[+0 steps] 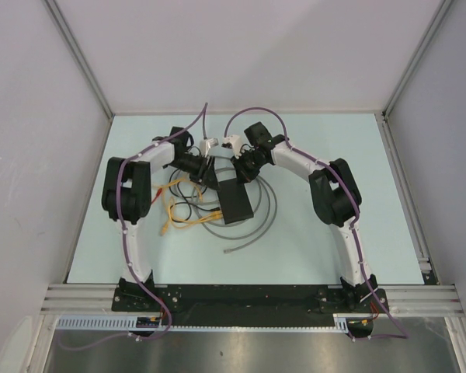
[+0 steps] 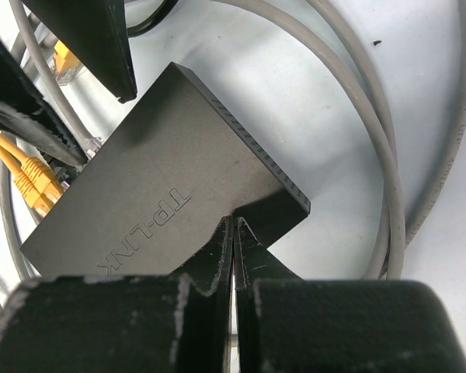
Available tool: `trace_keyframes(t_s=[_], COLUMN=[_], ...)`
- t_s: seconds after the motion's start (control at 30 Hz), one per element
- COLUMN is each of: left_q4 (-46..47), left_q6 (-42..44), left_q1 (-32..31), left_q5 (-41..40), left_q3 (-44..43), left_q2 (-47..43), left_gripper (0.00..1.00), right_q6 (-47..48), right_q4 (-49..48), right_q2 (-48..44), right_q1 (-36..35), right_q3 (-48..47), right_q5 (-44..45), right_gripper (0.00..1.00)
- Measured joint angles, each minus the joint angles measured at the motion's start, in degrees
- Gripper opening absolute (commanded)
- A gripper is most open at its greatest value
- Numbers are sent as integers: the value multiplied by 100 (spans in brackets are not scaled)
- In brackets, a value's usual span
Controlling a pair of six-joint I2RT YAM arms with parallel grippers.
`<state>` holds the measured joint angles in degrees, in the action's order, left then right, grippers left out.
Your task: Pull the plug from the switch port
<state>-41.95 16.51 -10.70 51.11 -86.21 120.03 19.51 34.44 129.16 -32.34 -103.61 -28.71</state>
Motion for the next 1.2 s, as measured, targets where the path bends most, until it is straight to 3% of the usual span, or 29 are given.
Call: trace_keyframes(t_s=[0.63, 1.2], left_q4=[-227, -358], left_q6=[157, 354], left_q1=[9, 11], left_q5=[168, 400], left_q3=[275, 404], left_q2=[341, 455], left_gripper=[40, 20], right_q6=[2, 2], right_q4=[-4, -42], right_q2=[-2, -28], right_q1=[-4, -17], right_q3=[4, 46], right_q5=[15, 50], right_gripper=[0, 0])
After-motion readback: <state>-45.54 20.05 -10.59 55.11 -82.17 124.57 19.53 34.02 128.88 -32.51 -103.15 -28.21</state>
